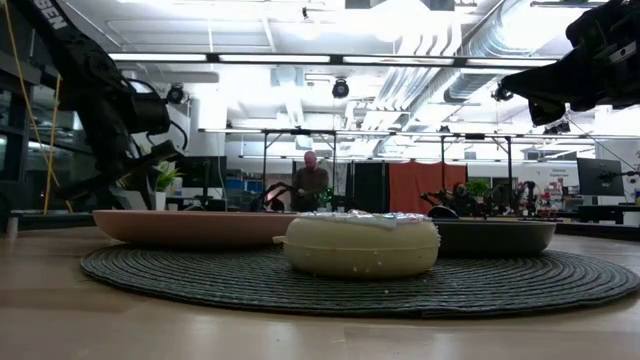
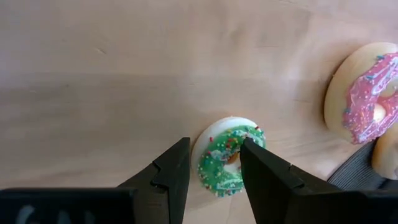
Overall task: Pick & Place donuts
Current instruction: Put the small green donut on the black plate
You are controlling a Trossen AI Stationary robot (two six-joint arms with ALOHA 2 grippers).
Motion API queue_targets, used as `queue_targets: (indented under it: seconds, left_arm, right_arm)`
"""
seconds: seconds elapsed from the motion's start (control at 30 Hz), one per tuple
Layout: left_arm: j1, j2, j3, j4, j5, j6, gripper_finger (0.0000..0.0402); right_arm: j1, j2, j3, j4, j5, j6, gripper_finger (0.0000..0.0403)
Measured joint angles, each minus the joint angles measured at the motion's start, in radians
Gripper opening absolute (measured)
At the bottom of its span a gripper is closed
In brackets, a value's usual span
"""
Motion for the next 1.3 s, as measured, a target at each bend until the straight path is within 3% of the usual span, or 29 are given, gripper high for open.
queue_targets:
  seconds: [1.1,1.3]
  left_arm:
    - [-0.001,0.041,0.000,0.022,0.123,0.131,0.0133]
    - [0.000,0.041,0.000,0.022,0.129,0.132,0.0103]
  right_arm:
    - [0.000,0.000,0.000,0.000,0.000,0.000,0.0000]
    - [0.000,0.000,0.000,0.000,0.000,0.000,0.0000]
